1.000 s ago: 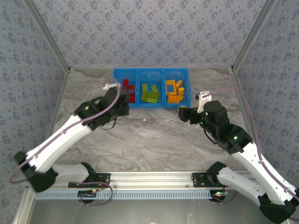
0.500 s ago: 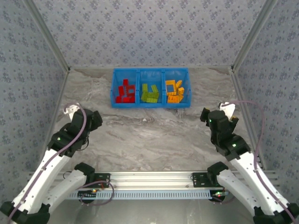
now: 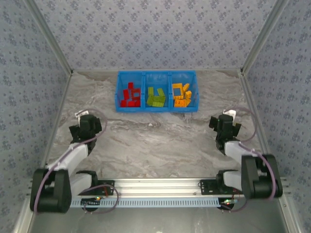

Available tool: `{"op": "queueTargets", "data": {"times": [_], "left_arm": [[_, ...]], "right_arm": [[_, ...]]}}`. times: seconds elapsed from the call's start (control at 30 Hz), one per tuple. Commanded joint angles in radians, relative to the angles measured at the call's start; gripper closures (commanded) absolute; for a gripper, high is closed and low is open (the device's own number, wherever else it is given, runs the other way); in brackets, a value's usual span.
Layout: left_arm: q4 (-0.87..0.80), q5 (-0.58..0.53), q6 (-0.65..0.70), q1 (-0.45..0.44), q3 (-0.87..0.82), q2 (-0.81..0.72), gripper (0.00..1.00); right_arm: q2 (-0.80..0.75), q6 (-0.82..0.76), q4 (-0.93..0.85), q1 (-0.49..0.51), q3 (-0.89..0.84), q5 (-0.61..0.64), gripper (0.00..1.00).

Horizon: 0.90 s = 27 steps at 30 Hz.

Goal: Sort the legos into containers by color

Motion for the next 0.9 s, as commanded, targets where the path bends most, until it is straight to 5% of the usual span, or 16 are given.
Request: {"op": "queueTargets", "data": {"times": [0.0,0.17,0.27,0.37,0.53,0.87], "left_arm": [[0.246,0.185,0.062,0.019,0.058,0.150,0.02],[0.406,0.274,0.130,0.047,0.124,0.324,0.02],[0.510,0.329,0.109,0.081,0.075,0.356,0.02],[0.807,0.263,0.095,0.074,-0.056,0.406,0.02],[0.679,0.274,0.095,0.075,-0.005,0.391,0.02],[0.687,0.277,0.102,0.071,-0.006,0.393,0.02]], "right_arm": [[0.105,-0.125,0.240,-0.010,0.063,-0.111,0.00],[0.207,-0.114,0.317,-0.061,0.064,-0.234,0.00],[0.251,-0.128,0.506,-0.054,-0.013,-0.245,0.00],[0.243,-0.117,0.531,-0.042,-0.032,-0.180,0.00],[0.254,-0.110,0.420,-0.029,0.033,-0.122,0.00],[0.254,-0.110,0.418,-0.029,0.035,-0.124,0.00]]}}
